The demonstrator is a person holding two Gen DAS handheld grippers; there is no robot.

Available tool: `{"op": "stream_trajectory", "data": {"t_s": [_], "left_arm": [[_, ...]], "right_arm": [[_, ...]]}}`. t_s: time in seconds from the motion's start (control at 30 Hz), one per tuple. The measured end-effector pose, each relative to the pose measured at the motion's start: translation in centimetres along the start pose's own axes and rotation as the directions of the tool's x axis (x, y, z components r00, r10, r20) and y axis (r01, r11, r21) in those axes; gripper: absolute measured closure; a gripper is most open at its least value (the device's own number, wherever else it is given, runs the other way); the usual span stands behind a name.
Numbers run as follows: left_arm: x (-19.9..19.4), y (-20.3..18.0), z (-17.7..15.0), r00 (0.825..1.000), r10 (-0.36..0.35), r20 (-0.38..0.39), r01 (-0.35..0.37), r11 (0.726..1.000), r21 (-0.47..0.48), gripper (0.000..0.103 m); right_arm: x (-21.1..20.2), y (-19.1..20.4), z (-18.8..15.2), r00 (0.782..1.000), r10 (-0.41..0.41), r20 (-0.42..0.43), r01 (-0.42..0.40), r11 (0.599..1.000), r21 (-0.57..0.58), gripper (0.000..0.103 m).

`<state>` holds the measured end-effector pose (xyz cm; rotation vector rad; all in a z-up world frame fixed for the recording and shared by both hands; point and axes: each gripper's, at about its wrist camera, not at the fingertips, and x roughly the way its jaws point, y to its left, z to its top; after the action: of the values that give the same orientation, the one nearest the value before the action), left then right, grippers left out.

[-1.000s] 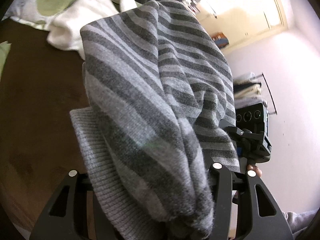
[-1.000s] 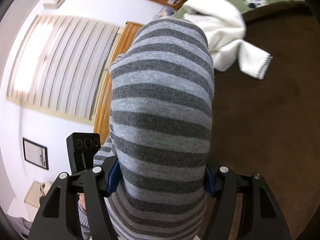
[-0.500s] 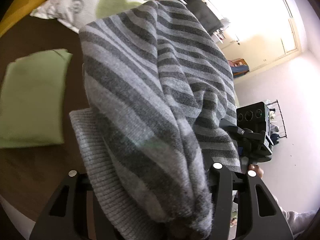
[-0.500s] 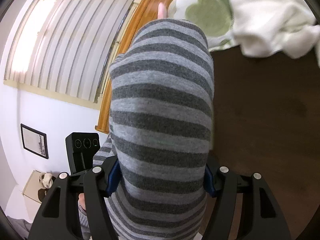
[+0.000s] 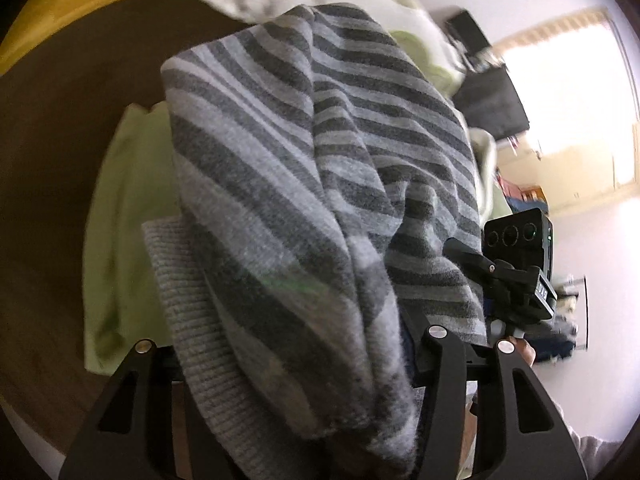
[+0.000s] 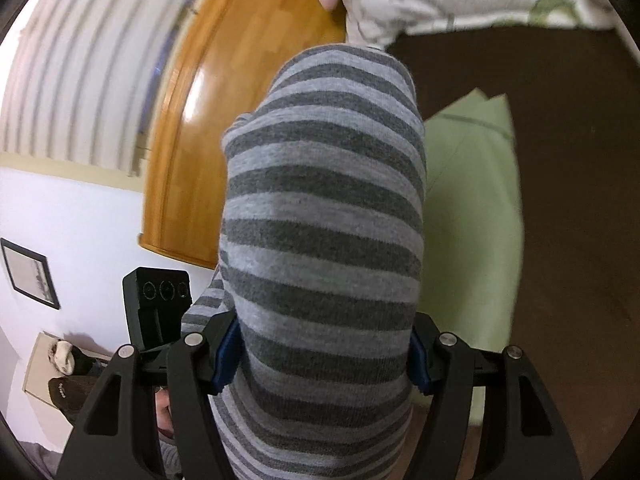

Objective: Fold large clothes
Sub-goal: 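Lift the hoodie with both grippers and carry it over the green folded garment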

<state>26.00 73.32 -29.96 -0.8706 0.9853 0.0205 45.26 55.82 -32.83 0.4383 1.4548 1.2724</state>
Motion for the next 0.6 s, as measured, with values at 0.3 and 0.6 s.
{"op": "stream_trajectory", "data": {"t_s": [0.3, 0.6], "left_arm": [[5.4, 7.8, 0.2, 0.999, 0.034, -0.021, -0.036, 0.992, -0.123, 0.045], [4.9, 9.0, -0.3, 1.0, 0.007, -0.002, -0.007, 0.989, -0.147, 0.037]], "right_arm": [[8.1, -6.3, 1.6, 0.992, -0.033, -0.124, 0.038, 0.998, 0.043, 0.034], [7.0, -5.1, -0.1, 0.991, -0.065, -0.121, 0.069, 0.997, 0.033, 0.026]]}}
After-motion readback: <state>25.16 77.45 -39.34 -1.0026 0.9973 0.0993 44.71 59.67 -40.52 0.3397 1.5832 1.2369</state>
